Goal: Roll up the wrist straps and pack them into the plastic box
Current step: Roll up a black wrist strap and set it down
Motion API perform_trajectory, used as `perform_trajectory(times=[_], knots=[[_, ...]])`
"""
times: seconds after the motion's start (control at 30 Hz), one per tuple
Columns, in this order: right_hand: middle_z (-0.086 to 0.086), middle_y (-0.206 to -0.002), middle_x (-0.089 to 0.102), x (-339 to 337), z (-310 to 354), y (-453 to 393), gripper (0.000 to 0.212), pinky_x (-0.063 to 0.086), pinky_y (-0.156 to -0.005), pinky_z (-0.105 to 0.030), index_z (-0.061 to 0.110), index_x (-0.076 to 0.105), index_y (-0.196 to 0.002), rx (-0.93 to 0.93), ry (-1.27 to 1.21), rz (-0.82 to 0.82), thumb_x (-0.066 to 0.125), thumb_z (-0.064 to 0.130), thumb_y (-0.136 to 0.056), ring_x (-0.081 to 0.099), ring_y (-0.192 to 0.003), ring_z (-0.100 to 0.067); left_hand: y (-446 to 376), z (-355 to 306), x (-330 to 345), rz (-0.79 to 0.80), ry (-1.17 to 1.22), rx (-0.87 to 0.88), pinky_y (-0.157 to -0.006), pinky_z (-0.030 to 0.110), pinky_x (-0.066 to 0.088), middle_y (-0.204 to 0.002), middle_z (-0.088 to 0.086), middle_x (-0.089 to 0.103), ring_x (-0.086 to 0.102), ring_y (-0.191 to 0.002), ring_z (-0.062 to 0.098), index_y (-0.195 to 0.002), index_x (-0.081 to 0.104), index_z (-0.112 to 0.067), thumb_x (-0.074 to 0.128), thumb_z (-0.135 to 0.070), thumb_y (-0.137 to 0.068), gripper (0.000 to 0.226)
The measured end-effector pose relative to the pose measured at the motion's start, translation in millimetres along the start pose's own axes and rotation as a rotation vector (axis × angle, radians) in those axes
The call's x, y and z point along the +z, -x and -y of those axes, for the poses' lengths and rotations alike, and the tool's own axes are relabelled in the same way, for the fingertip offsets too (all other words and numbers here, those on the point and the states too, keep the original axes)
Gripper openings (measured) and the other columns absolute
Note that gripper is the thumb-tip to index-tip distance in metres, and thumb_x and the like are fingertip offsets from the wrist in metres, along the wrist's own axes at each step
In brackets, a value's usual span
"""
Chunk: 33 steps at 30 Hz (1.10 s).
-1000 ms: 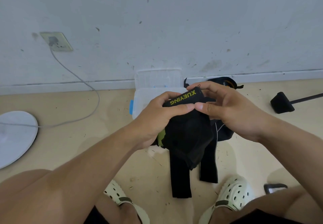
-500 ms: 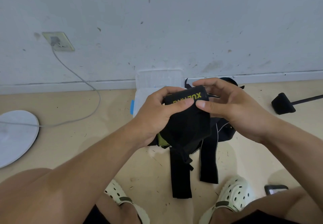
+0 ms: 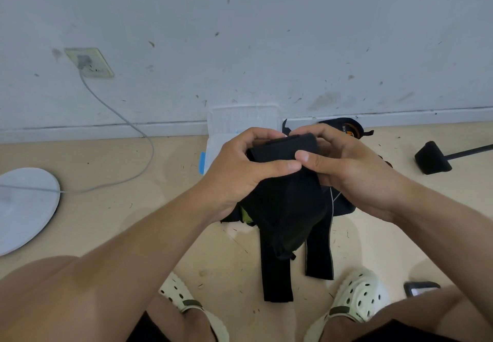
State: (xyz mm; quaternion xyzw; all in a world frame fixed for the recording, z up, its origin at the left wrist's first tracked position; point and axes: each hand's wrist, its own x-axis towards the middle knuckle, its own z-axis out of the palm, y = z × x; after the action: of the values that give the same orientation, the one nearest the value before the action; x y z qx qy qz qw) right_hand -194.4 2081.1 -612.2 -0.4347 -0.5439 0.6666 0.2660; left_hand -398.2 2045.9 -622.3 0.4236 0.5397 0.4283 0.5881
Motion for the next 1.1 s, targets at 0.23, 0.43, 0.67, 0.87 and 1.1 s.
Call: perform_trajectory(times=[0.23, 0.43, 0.67, 0.87, 1.1], knots=[[-0.005, -0.123, 0.069, 1.0, 1.4, 3.0, 0.042, 0.061, -0.080, -0.031, 0.026, 0.066, -0.126, -0.064, 0.051, -0.004, 0.073, 0.011, -0.088, 0.074, -0.099, -0.023, -1.3, -7.8, -0.2, 0.020, 0.068, -0.160, -0.069, 0.022, 0.056, -0.098, -0.001, 0.076, 0.075, -0.088, 0.016, -0.110, 0.075, -0.017, 0.083, -0.043, -0.071, 0.047], [-0.001, -0.118, 0.072, 0.0, 3.4, 3.2, 0.045, 0.062, -0.078, -0.032, 0.021, 0.066, -0.122, -0.111, 0.050, 0.004, 0.070, -0.008, -0.088, 0.074, -0.105, -0.023, 1.2, -8.0, 0.2, 0.024, 0.042, -0.196, -0.063, 0.022, 0.055, -0.095, -0.001, 0.076, 0.075, -0.083, 0.016, -0.114, 0.073, -0.017, 0.082, -0.042, -0.076, 0.047], [0.001, -0.130, 0.069, -2.4, 4.0, 0.9, 0.058, 0.060, -0.094, -0.042, 0.028, 0.062, -0.134, -0.058, 0.021, 0.031, 0.077, 0.014, -0.079, 0.071, -0.116, -0.026, -0.3, -3.7, -2.3, -0.027, -0.014, -0.067, -0.079, 0.030, 0.060, -0.106, -0.001, 0.073, 0.074, -0.099, 0.019, -0.114, 0.072, -0.026, 0.090, -0.038, -0.063, 0.056], [-0.004, -0.134, 0.067, -2.4, 2.3, -0.4, 0.063, 0.057, -0.099, -0.049, 0.036, 0.061, -0.136, -0.018, -0.021, 0.052, 0.083, 0.019, -0.079, 0.071, -0.117, -0.028, -0.3, -4.3, -4.8, -0.031, -0.016, 0.001, -0.077, 0.022, 0.058, -0.102, -0.004, 0.073, 0.073, -0.095, 0.011, -0.115, 0.071, -0.022, 0.092, -0.017, -0.072, 0.049], [-0.012, -0.137, 0.064, 0.1, 2.4, -0.2, 0.063, 0.058, -0.087, -0.036, 0.032, 0.056, -0.142, 0.037, -0.094, 0.108, 0.076, 0.017, -0.085, 0.068, -0.120, -0.026, 0.3, -4.9, -7.7, -0.028, -0.051, 0.064, -0.075, 0.019, 0.057, -0.097, -0.009, 0.072, 0.071, -0.089, 0.004, -0.113, 0.070, -0.026, 0.094, -0.016, -0.067, 0.052]])
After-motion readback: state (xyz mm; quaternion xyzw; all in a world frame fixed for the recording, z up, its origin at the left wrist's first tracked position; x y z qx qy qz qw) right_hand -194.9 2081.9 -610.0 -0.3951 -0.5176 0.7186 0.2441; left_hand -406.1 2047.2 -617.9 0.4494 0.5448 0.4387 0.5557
